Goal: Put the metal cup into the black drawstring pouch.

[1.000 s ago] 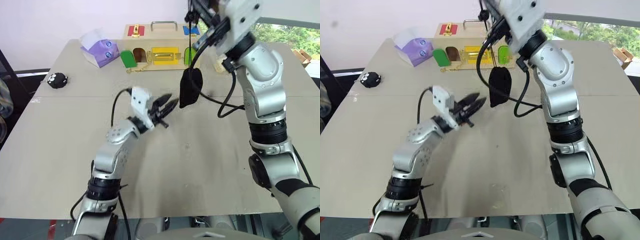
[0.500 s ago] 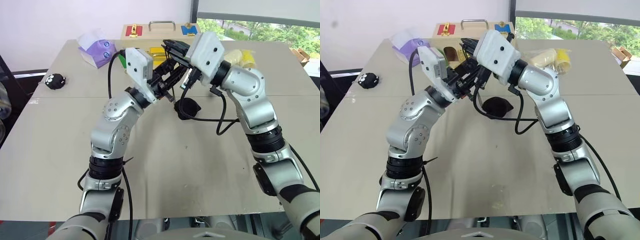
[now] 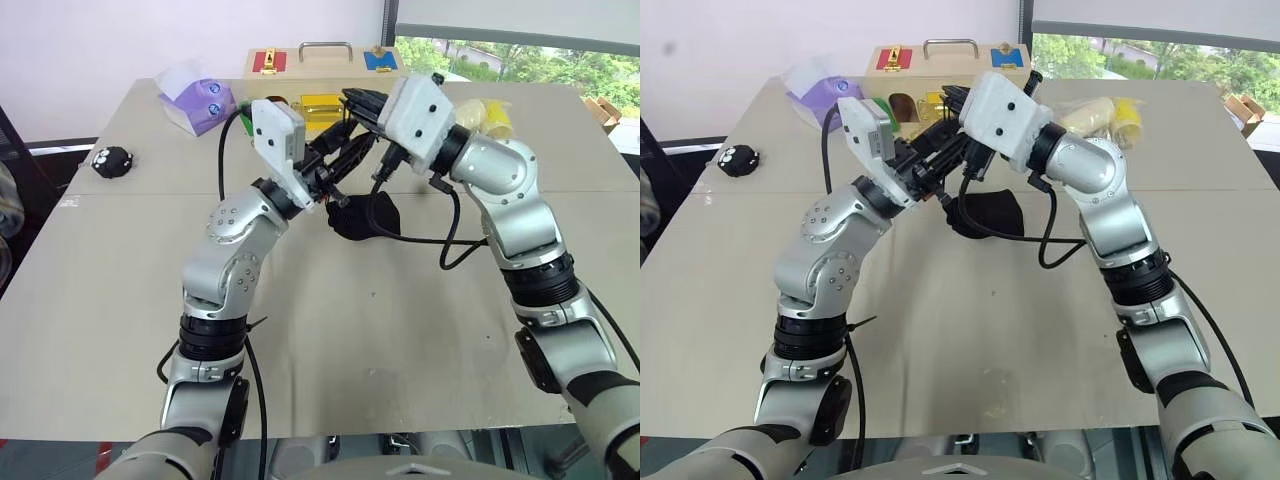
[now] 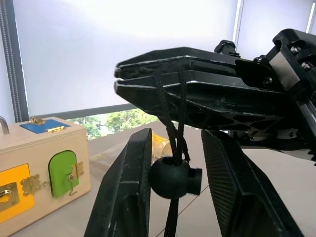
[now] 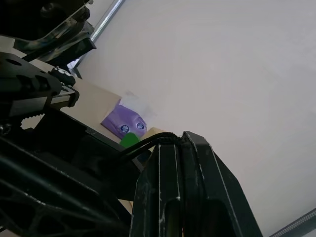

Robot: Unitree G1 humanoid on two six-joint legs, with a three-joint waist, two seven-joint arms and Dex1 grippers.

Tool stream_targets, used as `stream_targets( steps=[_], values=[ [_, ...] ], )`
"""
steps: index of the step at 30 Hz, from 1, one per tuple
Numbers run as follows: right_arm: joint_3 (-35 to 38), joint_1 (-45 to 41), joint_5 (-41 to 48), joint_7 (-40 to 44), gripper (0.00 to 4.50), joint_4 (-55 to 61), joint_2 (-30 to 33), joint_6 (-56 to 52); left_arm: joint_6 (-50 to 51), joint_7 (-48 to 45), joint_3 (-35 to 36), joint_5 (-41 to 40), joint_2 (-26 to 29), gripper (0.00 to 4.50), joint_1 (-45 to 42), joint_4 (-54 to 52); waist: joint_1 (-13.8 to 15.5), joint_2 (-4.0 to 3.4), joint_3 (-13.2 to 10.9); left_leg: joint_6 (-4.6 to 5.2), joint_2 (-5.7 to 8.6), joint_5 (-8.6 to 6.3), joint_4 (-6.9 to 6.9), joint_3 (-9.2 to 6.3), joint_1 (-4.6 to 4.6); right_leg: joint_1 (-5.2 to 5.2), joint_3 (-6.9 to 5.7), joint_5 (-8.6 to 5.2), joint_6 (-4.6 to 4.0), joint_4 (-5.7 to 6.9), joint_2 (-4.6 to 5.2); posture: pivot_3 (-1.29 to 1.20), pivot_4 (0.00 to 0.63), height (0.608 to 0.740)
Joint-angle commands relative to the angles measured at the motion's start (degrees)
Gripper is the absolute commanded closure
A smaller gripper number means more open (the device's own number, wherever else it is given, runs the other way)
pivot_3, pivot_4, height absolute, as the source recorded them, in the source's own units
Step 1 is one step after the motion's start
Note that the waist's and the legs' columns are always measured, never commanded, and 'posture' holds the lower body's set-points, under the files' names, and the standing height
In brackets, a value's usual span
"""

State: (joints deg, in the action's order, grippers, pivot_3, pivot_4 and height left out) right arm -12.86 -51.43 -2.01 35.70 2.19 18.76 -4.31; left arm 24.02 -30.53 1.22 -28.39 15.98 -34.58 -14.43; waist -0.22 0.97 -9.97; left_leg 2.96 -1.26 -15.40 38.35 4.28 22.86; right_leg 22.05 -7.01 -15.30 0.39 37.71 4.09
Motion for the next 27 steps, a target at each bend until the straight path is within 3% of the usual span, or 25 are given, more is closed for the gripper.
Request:
stream_targets(
  steps=[1, 2, 9, 19, 21, 27],
  values=[
    [0.4, 0.7, -0.3, 0.1, 4.50, 1.1, 0.3, 0.2, -1.0, 1.4, 2.8, -1.8, -0.8, 4.12, -1.4, -1.5, 0.0, 0.00, 0.0, 0.00, 0.00, 0.00, 0.00, 0.00, 0.00, 0.00, 0.00, 0.00, 0.00, 0.00, 0.00, 0.00, 0.150, 0.740],
    [0.4, 0.8, -0.4, 0.1, 4.50, 1.1, 0.3, 0.1, -1.0, 1.5, 2.9, -1.8, -0.7, 4.35, -1.5, -1.3, 0.0, 0.00, 0.0, 0.00, 0.00, 0.00, 0.00, 0.00, 0.00, 0.00, 0.00, 0.00, 0.00, 0.00, 0.00, 0.00, 0.150, 0.740],
    [2.3, -0.7, -0.4, -2.4, 4.50, 0.6, -1.0, 3.2, -0.4, 0.4, 1.1, -0.4, -0.1, 4.34, -0.1, -0.8, 0.0, 0.00, 0.0, 0.00, 0.00, 0.00, 0.00, 0.00, 0.00, 0.00, 0.00, 0.00, 0.00, 0.00, 0.00, 0.00, 0.150, 0.740],
    [13.8, -10.8, -5.7, -23.6, 4.50, -7.0, -0.7, 18.2, 5.1, -1.3, -5.1, 3.9, 3.5, 4.34, 6.1, 2.1, -0.1, 0.05, 0.0, -0.01, 0.00, 0.01, 0.00, 0.02, -0.04, -0.03, 0.02, 0.00, 0.00, -0.02, 0.00, 0.00, 0.150, 0.740],
    [14.3, -11.0, -4.8, -24.4, 4.50, -7.0, -0.5, 19.6, 3.8, -1.9, -7.0, 6.8, 5.0, 4.34, 6.9, 3.6, -0.3, 0.04, 0.0, -0.01, 0.01, 0.01, 0.01, 0.06, -0.04, -0.03, 0.04, 0.00, 0.00, 0.00, 0.00, 0.00, 0.150, 0.740],
    [11.1, -7.8, -2.0, -19.3, 4.50, -6.2, -1.1, 17.1, 1.4, -2.1, -4.8, 4.5, 2.6, 4.34, 6.7, 4.6, -0.3, 0.05, 0.0, -0.01, -0.01, 0.01, -0.01, 0.05, -0.05, -0.02, 0.05, 0.00, 0.00, -0.01, -0.01, 0.00, 0.150, 0.740]
  ],
)
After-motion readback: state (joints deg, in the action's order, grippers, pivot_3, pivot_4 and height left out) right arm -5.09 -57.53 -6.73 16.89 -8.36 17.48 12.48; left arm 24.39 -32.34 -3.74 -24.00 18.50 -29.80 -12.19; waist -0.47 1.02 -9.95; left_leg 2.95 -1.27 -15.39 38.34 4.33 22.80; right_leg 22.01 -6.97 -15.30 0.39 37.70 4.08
